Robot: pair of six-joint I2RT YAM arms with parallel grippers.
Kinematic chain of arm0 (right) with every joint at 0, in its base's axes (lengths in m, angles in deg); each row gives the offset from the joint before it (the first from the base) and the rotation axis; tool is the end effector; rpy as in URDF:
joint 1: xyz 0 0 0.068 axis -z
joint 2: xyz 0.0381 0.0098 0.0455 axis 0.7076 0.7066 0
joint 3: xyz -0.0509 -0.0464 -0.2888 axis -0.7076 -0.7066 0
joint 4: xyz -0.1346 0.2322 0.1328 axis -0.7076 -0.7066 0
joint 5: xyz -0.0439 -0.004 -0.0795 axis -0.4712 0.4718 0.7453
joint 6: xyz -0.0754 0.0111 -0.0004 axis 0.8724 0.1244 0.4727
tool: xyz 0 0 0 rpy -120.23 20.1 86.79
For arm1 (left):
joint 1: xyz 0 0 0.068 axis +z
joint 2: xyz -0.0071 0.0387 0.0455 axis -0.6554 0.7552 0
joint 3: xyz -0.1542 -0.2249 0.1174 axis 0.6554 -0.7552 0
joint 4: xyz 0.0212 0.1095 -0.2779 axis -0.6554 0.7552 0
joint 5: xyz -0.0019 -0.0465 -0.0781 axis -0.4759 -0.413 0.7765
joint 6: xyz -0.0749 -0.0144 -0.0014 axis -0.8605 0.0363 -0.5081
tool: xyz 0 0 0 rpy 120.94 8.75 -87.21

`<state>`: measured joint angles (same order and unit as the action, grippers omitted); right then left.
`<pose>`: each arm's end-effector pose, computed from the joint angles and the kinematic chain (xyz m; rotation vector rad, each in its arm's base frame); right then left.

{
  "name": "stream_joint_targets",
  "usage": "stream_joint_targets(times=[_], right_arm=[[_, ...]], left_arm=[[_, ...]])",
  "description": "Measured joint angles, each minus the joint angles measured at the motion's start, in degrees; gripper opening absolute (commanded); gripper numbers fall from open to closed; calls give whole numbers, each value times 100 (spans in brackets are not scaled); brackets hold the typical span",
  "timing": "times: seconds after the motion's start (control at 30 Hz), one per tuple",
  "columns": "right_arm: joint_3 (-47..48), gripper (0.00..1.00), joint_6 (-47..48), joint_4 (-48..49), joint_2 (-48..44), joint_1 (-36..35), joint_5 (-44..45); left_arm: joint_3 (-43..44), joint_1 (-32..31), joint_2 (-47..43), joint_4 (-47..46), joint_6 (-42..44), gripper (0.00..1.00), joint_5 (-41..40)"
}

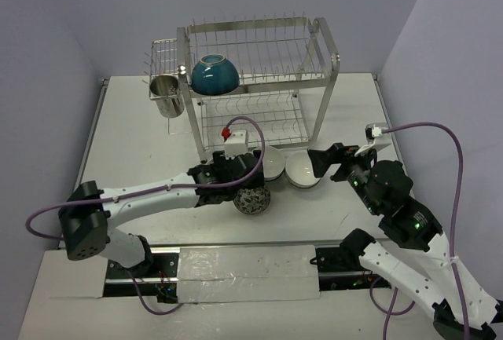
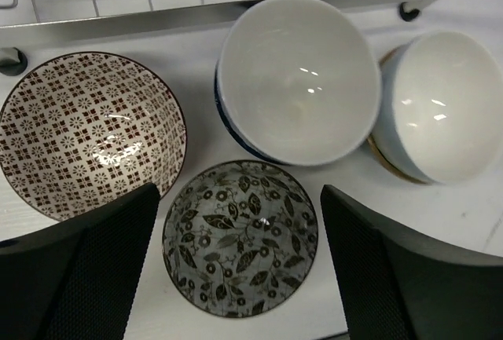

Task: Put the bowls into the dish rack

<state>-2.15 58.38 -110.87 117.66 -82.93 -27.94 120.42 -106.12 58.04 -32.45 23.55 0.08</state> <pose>0.1252 0.0737 0.3885 -0.0163 1.7470 0.5215 0.1835 -0.3056 0.2575 -0.0156 2.2164 -0.3720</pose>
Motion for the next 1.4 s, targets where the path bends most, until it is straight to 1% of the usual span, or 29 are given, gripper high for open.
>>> stream_joint_targets(times=[0.03, 0.07, 0.23, 0.4, 0.53, 0.57, 0.63, 0.67, 0.73, 0.77, 0.87, 0.97, 1.17, 1.33, 1.4], right_arm=[[-9, 95, -15, -17, -22, 0, 2], [-13, 95, -22, -44, -44, 0, 2], [-13, 95, -35, -122, -109, 0, 9], [-33, 95, -28, -131, -168, 0, 26], [-35, 95, -9, -129, -168, -2, 48], [-35, 95, -7, -129, -168, 0, 50], [-37, 95, 24, -127, -168, -2, 68], [-37, 95, 33, -127, -168, 0, 70], [-44, 95, 52, -125, -168, 0, 70], [-46, 95, 55, -125, -166, 0, 68], [-76, 95, 72, -109, -166, 0, 68], [-107, 95, 74, -109, -149, 0, 63], [-107, 95, 76, -87, -107, 0, 63], [-107, 95, 76, -87, -105, -2, 63], [-107, 95, 81, -87, -107, 0, 63]], left_arm=[[33, 90, 136, -7, -74, 85, 35], [83, 179, 291, 13, -133, 80, 44], [466, 581, 951, 98, -289, 74, 57], [732, 787, 1268, 81, -291, 65, 111], [905, 863, 1504, 74, -275, 57, 243], [949, 868, 1580, 74, -271, 53, 260], [1019, 868, 1738, 76, -256, 50, 321], [1054, 868, 1834, 96, -245, 47, 350], [1104, 868, 1971, 140, -232, 45, 385], [1137, 868, 2033, 166, -225, 41, 391], [1198, 870, 2135, 234, -212, 35, 398], [1248, 872, 2138, 308, -201, 34, 391], [1349, 874, 2138, 345, -157, 27, 393], [1436, 885, 2168, 422, -96, 26, 396], [1504, 896, 2218, 485, -74, 22, 398]])
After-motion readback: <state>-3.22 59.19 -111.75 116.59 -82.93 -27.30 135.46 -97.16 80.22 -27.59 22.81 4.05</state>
